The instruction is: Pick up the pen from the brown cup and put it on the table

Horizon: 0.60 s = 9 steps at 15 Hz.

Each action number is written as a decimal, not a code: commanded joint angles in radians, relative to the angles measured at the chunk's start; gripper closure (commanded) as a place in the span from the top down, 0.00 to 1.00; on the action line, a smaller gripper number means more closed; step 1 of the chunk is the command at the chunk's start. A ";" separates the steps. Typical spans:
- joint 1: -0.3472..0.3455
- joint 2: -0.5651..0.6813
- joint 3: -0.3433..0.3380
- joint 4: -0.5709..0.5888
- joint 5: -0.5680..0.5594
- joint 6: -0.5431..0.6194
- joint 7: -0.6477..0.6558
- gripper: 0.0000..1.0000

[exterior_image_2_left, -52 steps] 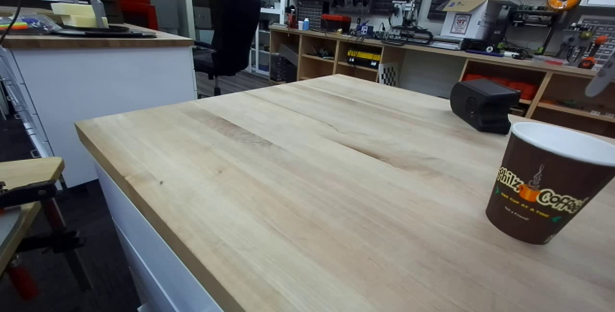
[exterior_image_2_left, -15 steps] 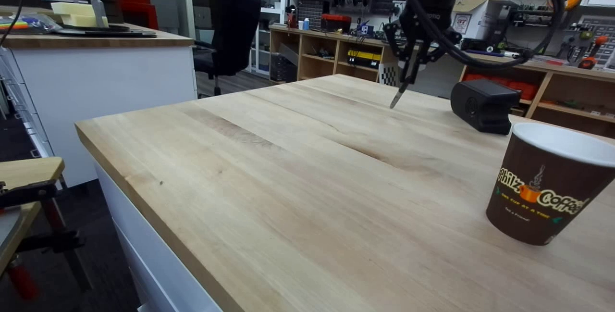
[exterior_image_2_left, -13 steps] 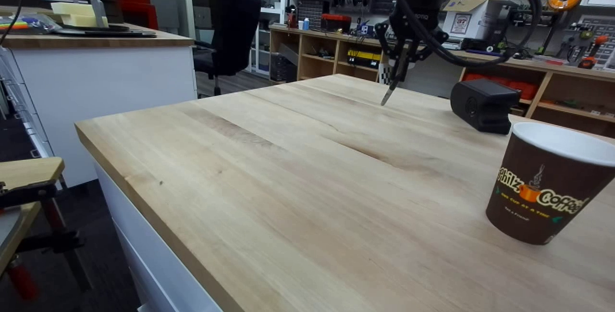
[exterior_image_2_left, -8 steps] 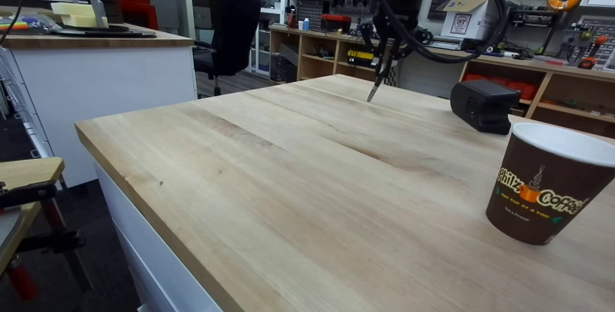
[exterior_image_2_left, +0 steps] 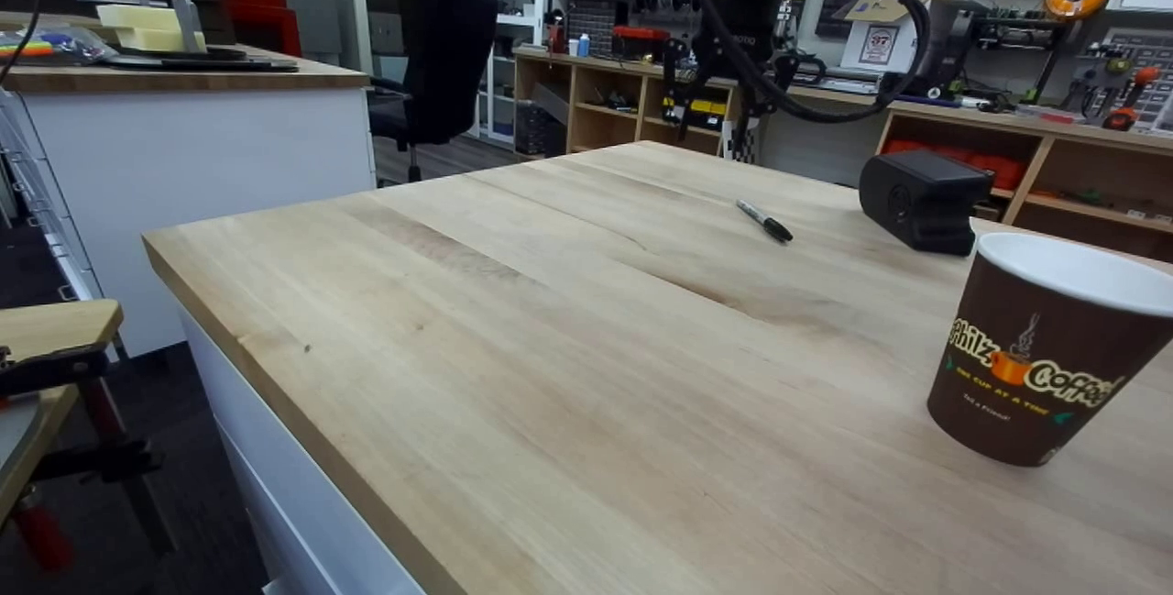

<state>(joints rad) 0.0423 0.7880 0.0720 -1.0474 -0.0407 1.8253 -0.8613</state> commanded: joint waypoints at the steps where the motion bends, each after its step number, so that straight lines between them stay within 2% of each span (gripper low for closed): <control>1: 0.004 -0.040 0.007 -0.030 -0.022 -0.051 0.033 0.96; 3: 0.008 -0.054 0.004 -0.045 -0.029 -0.055 0.039 1.00; 6: 0.022 -0.084 -0.020 -0.073 -0.044 -0.032 0.048 1.00; 7: -0.002 -0.019 0.012 0.001 -0.029 -0.041 0.015 1.00; 9: -0.002 -0.019 0.014 0.003 -0.030 -0.041 0.016 1.00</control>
<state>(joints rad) 0.0479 0.7670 0.0722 -1.0500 -0.0611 1.7892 -0.8501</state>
